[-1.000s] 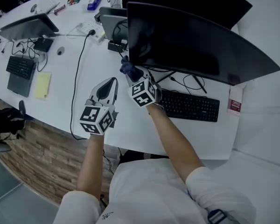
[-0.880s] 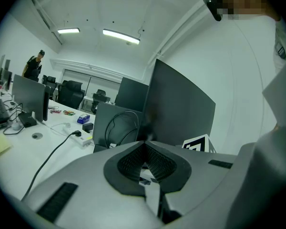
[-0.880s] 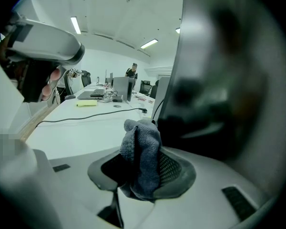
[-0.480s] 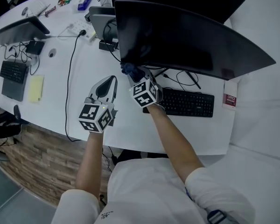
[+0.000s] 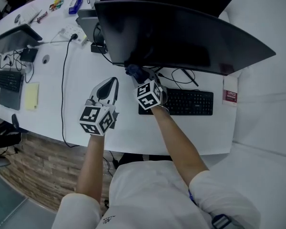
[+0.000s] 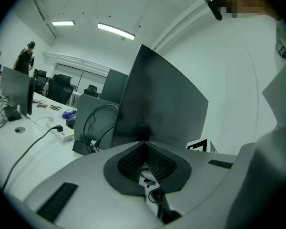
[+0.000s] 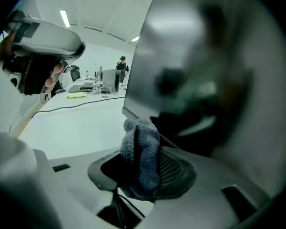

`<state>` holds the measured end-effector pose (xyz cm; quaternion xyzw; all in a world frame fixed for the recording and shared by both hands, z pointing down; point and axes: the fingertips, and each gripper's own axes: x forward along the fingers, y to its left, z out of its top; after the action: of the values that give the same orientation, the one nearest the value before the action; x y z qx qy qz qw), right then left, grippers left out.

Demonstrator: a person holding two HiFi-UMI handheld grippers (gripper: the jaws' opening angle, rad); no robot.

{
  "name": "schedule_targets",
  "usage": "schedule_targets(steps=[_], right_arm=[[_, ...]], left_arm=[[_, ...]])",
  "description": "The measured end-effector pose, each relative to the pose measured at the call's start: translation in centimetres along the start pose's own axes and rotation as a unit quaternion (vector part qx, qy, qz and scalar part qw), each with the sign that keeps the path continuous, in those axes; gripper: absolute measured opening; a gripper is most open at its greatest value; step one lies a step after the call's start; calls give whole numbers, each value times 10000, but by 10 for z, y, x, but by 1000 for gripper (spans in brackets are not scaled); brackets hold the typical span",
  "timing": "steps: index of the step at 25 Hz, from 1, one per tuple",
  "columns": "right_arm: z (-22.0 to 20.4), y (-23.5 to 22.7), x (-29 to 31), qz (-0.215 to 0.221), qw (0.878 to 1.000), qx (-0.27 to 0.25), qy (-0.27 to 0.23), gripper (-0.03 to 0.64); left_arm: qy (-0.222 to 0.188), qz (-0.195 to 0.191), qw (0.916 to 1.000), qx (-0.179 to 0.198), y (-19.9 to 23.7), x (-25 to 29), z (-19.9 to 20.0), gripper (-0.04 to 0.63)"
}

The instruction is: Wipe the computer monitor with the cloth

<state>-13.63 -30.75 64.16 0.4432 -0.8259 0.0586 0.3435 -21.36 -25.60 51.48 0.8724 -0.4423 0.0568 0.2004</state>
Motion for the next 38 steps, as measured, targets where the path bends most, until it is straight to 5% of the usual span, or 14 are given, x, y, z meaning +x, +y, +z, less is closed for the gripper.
schedule_targets(steps=[38], right_arm=[[-118, -150, -101, -675, 9963, 495, 173, 154]], left_arm=[[308, -446, 9982, 264, -158, 83, -22, 6]])
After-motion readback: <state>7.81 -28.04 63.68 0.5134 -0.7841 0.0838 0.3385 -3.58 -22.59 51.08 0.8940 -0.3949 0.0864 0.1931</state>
